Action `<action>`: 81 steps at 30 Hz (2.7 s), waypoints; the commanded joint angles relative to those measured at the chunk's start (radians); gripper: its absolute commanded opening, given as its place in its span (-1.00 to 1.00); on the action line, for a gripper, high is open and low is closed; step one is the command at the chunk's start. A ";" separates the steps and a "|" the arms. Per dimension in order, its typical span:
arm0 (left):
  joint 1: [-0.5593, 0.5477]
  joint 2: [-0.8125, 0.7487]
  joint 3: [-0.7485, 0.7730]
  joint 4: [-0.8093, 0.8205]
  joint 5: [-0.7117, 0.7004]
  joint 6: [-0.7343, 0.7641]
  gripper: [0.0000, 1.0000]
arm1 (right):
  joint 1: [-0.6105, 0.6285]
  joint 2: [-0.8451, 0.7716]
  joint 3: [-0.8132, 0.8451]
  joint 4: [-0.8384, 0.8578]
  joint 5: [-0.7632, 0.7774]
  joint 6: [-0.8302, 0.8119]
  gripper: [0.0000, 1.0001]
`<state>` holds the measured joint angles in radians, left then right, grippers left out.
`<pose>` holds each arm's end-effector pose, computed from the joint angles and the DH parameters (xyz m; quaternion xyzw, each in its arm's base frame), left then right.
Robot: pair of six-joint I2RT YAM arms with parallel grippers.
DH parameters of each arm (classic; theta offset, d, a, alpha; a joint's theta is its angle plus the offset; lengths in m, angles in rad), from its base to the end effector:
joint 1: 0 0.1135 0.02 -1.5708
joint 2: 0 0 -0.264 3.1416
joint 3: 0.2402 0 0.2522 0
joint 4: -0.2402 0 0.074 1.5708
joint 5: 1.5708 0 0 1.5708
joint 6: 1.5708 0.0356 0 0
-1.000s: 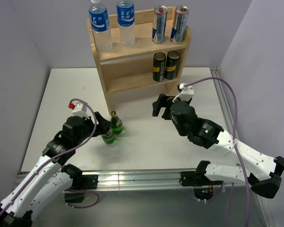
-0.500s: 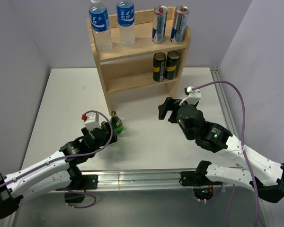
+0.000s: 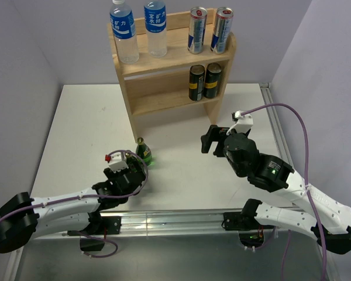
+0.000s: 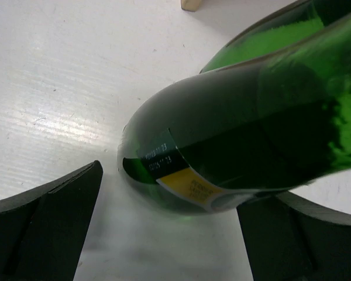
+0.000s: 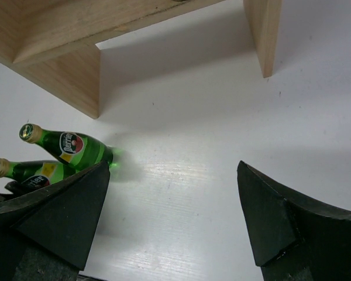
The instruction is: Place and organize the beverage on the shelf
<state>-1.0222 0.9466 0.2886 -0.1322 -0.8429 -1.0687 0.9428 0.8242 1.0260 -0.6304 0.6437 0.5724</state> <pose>0.1087 -0.1269 0.1560 -0.1752 0.8400 -0.1106 0.5014 0.1124 0.1184 0.3726 0.0211 0.8159 0.1590 0.5554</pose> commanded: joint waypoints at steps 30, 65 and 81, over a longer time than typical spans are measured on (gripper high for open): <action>-0.019 0.477 0.087 0.261 -0.231 -0.102 -0.06 | 0.011 -0.065 -0.038 -0.054 -0.013 0.038 0.93; -0.185 0.373 0.228 -0.207 -0.394 -0.276 -1.00 | 0.047 -0.023 -0.084 0.038 0.020 0.056 0.93; -0.228 0.386 0.270 -0.310 -0.165 -0.390 -0.56 | 0.050 -0.023 -0.063 0.052 0.042 0.046 0.93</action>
<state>-1.2320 1.3396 0.4995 -0.4423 -1.0302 -1.4265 0.9859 0.8028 0.9401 -0.6243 0.6514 0.6163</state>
